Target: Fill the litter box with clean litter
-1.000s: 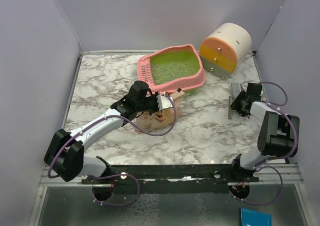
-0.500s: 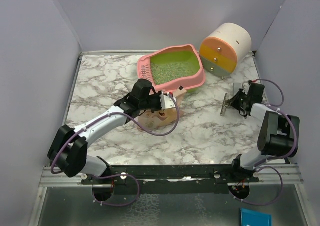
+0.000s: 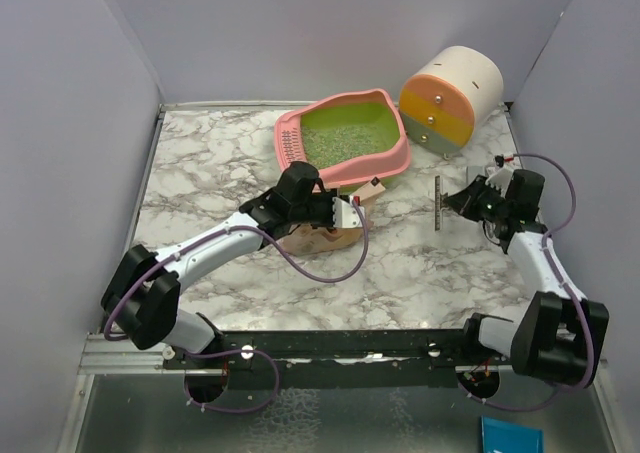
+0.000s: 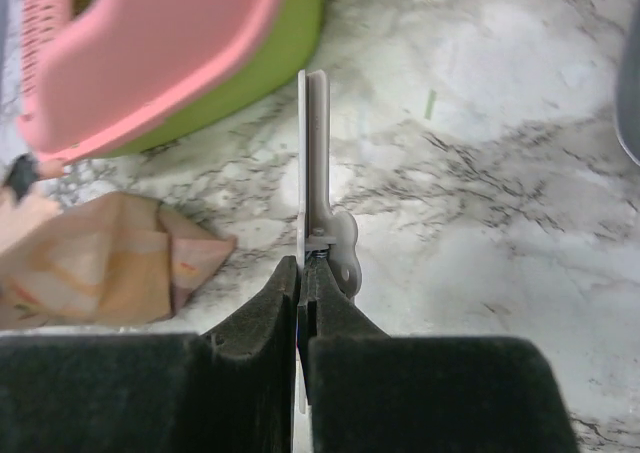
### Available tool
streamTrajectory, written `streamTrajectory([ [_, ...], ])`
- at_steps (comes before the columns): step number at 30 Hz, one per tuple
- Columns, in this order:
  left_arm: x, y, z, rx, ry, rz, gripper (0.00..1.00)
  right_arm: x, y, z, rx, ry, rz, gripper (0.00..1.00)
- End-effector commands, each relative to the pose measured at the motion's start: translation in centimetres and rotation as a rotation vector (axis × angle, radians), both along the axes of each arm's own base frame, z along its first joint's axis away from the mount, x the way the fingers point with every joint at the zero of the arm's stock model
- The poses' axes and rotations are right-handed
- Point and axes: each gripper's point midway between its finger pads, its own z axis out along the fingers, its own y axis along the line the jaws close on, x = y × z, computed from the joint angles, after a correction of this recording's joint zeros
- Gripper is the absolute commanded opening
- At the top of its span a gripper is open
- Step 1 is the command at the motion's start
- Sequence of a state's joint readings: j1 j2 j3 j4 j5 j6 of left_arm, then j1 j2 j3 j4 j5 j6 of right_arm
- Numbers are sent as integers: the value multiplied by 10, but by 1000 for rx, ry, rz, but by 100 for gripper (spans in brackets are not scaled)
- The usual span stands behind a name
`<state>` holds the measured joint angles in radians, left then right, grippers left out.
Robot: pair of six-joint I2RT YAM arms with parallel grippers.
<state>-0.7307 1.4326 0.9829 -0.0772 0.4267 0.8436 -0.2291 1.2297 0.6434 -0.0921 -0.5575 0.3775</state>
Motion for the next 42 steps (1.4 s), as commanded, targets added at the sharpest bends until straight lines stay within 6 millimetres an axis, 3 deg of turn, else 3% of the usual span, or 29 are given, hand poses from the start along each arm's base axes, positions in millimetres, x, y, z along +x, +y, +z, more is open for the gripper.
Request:
streamTrajectory([
  [1,1,-9,57,-141,-91,31,17,-13,24,58,-4,-148,168,1],
  [6,-15,-3,87,-264,-33,69,39,-26,55,103,-32,-289,309,1],
  [10,-33,4,119,-378,40,92,44,-43,89,140,-32,-417,499,1],
  [15,-62,22,148,-490,101,106,47,-86,147,181,60,-560,854,1],
  [20,-89,43,160,-549,167,128,57,-126,188,203,67,-649,1169,1],
  [24,-105,55,163,-551,202,133,61,-154,215,202,62,-669,1346,1],
  [29,-122,61,176,-536,271,114,60,-165,232,196,29,-648,1420,1],
  [35,-134,46,176,-489,410,47,54,-166,241,192,14,-640,1420,1],
  [42,-132,36,153,-372,569,86,47,-150,240,192,-68,-666,1320,1],
])
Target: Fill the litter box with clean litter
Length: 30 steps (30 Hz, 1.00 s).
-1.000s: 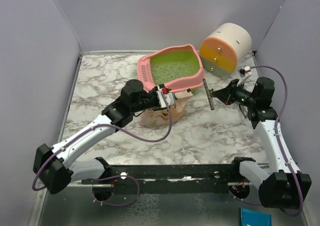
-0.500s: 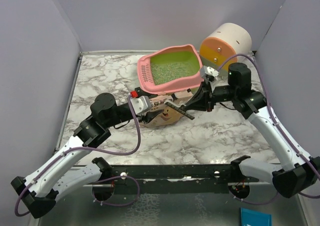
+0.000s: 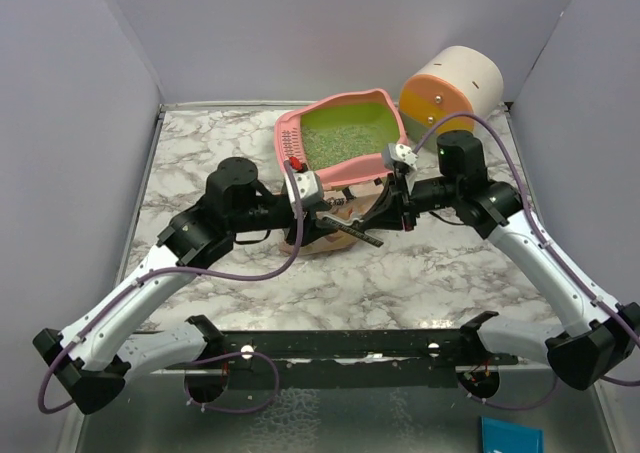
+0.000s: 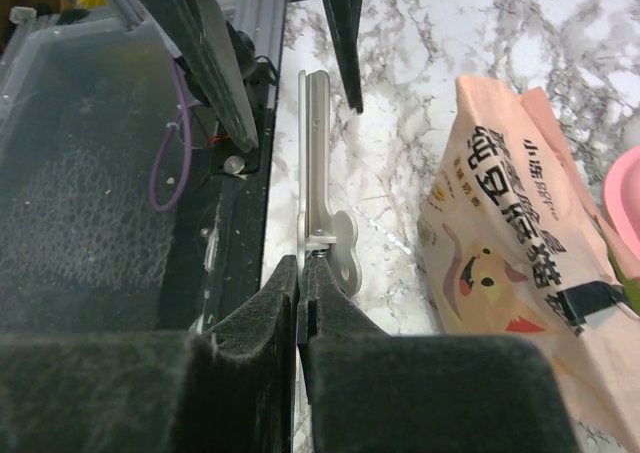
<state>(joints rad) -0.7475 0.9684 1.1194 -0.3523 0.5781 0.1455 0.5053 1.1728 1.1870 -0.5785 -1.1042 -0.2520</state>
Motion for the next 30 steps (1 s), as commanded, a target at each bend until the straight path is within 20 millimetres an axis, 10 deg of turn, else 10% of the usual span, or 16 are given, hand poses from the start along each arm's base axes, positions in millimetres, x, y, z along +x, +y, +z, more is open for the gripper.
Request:
streamTrajectory([
  [1,-13,-3,-16,67,151,-45,47,13,-2,4,-8,-69,-101,1],
  [11,-11,-14,-21,45,212,-66,36,16,-5,-3,1,-92,-147,1],
  [17,-12,-20,-25,36,224,-97,1,16,-6,-6,-3,-93,-150,1],
  [20,-15,-21,-29,51,232,-127,0,14,-6,-5,1,-97,-141,1],
  [30,-17,-8,-50,149,144,-156,0,7,-11,7,-3,-116,-147,39],
])
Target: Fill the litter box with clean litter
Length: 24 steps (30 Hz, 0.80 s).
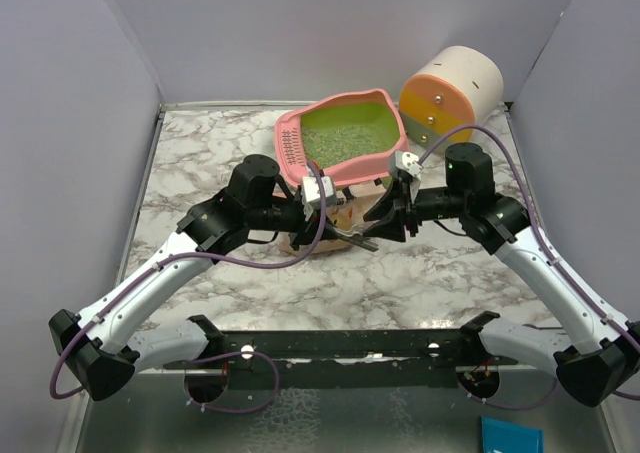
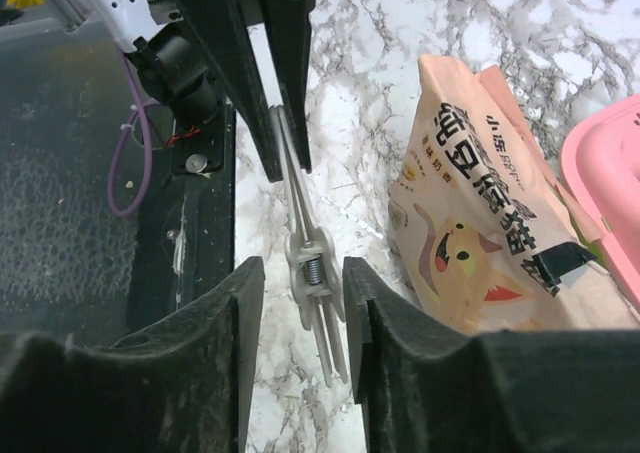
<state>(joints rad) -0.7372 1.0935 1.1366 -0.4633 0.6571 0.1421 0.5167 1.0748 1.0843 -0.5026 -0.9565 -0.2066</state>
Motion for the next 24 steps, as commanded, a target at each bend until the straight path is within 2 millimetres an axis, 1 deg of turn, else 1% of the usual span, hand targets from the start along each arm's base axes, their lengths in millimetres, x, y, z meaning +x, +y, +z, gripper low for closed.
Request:
streamTrajectory([
  [1,-18,2,1,6,-40,-110,0,-1,-3,18,14,-62,-1,40],
  [3,-21,2,5,-4,-52,-130,0,-2,-3,12,-6,-39,9,41],
  [6,-19,1,10,-11,-70,-131,0,-6,-1,3,-16,0,39,42],
  [9,-16,0,12,-13,-76,-124,0,-11,0,0,-11,22,72,44],
  [20,-2,-6,19,-24,-98,-84,0,-14,4,-8,-14,56,90,45],
  [22,-1,-8,20,-25,-98,-82,0,-12,5,-13,-27,63,78,42],
  [24,1,-9,22,-27,-98,-80,0,-9,6,-17,-38,70,60,33],
])
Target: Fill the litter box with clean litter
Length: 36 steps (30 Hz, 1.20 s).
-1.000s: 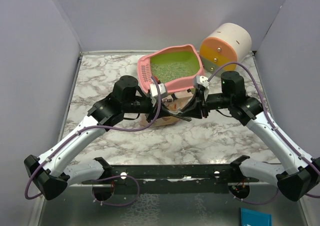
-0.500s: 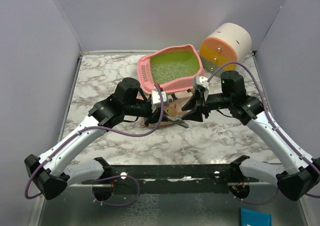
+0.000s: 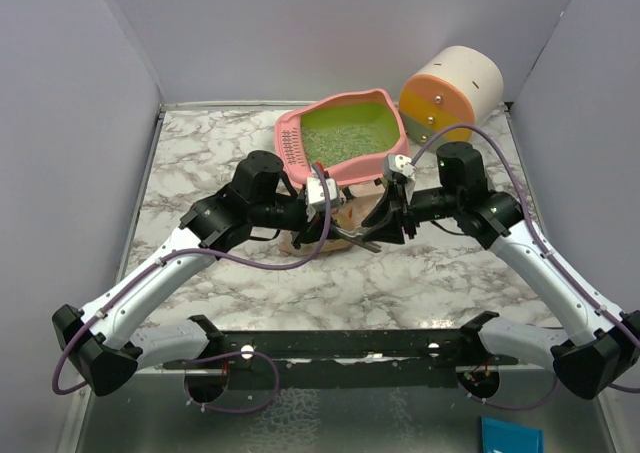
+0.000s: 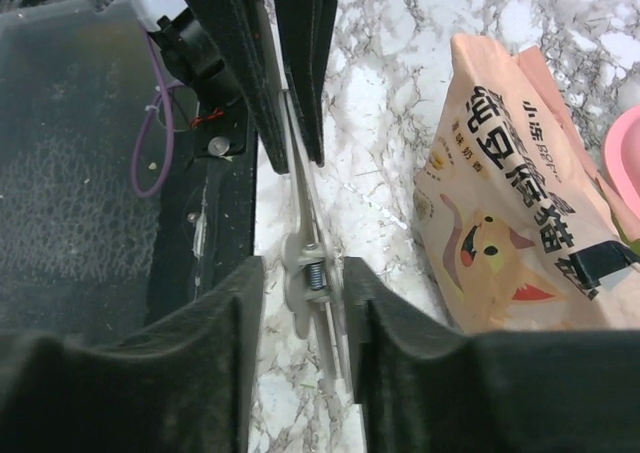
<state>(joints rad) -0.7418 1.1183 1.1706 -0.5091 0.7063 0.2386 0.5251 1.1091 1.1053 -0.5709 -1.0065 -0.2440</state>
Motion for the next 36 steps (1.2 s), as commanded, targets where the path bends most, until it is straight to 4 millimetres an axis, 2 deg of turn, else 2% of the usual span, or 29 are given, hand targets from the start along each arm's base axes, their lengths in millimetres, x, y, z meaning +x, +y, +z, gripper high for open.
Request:
streamTrajectory([
  [1,6,-7,22,-47,-50,1,0,1,4,-11,-24,30,-2,31],
  [2,7,-7,22,-48,-48,2,0,1,4,-13,-30,35,-3,31],
  [5,9,-8,22,-49,-49,10,0,3,6,-16,-41,40,-7,21],
  [11,11,-7,23,-49,-56,21,0,5,9,-23,-68,58,-10,20],
  [14,13,-6,23,-48,-61,32,0,4,10,-25,-74,63,-7,23],
  [18,16,-6,23,-45,-63,42,0,1,9,-23,-72,60,0,33],
  [23,19,-5,24,-47,-67,59,0,-2,7,-22,-69,42,-8,38],
  [24,20,-5,24,-48,-66,58,0,-1,6,-23,-72,42,-12,36],
  [27,20,-4,26,-50,-68,62,0,2,6,-25,-81,39,-27,16],
  [29,21,-4,24,-46,-64,65,0,6,6,-24,-85,34,-48,15],
  [33,20,-1,21,-40,-56,71,0,11,5,-23,-90,21,-77,18],
  [34,20,-1,19,-37,-52,74,0,10,5,-22,-86,17,-70,15],
  [36,21,0,16,-31,-53,81,0,9,5,-18,-78,-9,-55,2],
])
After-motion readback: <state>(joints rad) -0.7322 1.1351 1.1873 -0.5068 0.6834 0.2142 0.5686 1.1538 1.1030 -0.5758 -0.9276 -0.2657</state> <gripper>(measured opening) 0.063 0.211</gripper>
